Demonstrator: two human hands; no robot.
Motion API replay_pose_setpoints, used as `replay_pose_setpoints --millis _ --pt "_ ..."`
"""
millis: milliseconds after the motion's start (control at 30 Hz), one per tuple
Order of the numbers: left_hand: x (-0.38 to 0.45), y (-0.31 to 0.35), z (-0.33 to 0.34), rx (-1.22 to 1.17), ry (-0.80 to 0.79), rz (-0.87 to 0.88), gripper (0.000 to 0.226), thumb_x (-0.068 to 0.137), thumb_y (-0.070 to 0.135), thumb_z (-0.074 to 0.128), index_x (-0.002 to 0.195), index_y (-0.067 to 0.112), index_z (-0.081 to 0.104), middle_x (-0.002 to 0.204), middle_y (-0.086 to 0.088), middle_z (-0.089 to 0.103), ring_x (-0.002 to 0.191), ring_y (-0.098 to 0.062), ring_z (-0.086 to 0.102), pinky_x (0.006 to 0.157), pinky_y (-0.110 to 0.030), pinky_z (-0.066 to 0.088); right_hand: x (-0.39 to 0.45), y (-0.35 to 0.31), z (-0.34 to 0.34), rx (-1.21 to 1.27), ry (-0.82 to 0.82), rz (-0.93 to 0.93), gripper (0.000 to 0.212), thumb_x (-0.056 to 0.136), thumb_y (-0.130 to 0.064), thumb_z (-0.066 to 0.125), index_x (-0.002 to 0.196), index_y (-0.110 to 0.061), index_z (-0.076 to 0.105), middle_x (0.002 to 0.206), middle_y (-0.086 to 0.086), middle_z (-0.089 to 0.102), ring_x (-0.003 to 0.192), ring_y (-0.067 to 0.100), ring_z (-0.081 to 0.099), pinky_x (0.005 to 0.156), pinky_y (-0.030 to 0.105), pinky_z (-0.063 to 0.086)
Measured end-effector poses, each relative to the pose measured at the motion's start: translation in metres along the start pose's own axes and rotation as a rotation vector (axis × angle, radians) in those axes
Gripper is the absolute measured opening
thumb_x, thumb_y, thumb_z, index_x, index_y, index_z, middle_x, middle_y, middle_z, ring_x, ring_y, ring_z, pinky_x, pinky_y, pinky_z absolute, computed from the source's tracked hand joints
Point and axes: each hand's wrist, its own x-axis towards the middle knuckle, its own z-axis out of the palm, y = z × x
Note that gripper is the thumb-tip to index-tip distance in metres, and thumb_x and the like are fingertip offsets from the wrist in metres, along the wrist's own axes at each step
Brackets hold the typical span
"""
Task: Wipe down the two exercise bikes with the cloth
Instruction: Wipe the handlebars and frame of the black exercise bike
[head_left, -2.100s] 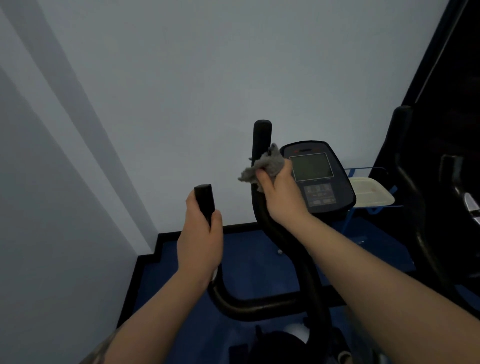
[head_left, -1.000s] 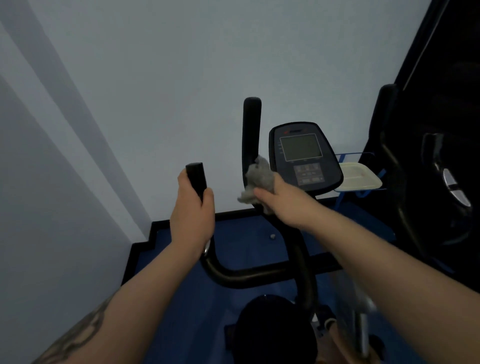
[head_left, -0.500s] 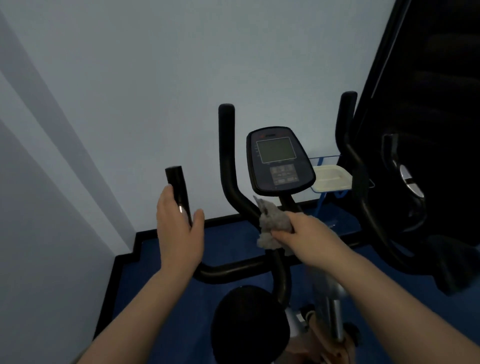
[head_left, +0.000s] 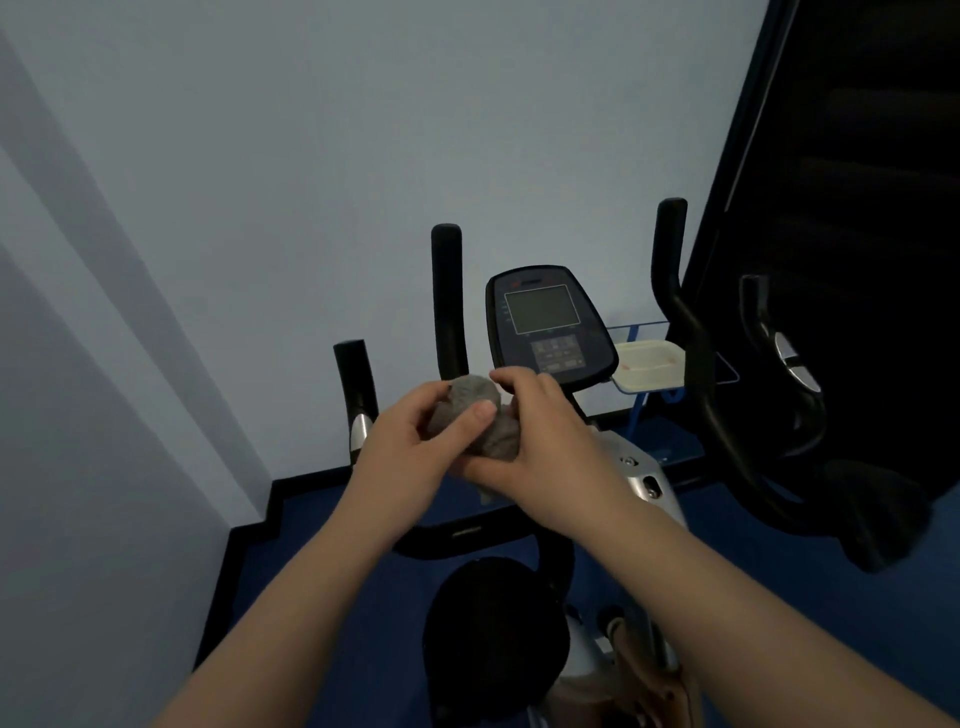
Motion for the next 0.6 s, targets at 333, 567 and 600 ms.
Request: replay_pose_setpoints --millis 333,567,600 --pt "-0.01 0.002 -0.027 -0.011 0.081 0.046 0.022 0.087 0.006 0.068 0.097 0.026 0.07 0.094 0.001 0.073 0.09 -0.016 0.07 0.074 -0.025 0.057 0.008 0.001 -0.007 0.023 -0.126 -0.015 0.065 0.056 -0.078 0.066 0.105 -0.037 0.057 0.103 -0.016 0.039 0.096 0.0 0.048 0.079 0.022 0.045" --pt "-0.011 0.0 -0.034 0.171 0.043 0.102 0.037 0.092 0.008 0.063 0.122 0.029 0.062 0.108 0.006 0.067 0.1 -0.007 0.064 0.083 -0.022 0.053 0.014 -0.001 -0.014 0.164 -0.198 -0.064 0.032 0.08 -0.042 0.075 0.083 -0.021 0.052 0.079 -0.005 0.061 0.075 0.014 0.058 0.072 0.04 0.051" --pt "-0.011 -0.003 -0.034 0.229 0.028 0.095 0.042 0.094 0.01 0.061 0.129 0.031 0.057 0.113 0.005 0.063 0.102 -0.005 0.061 0.087 -0.02 0.05 0.014 0.0 -0.013 0.159 -0.202 -0.068 0.03 0.081 -0.041 0.075 0.083 -0.023 0.051 0.077 -0.007 0.06 0.072 0.011 0.056 0.069 0.036 0.05"
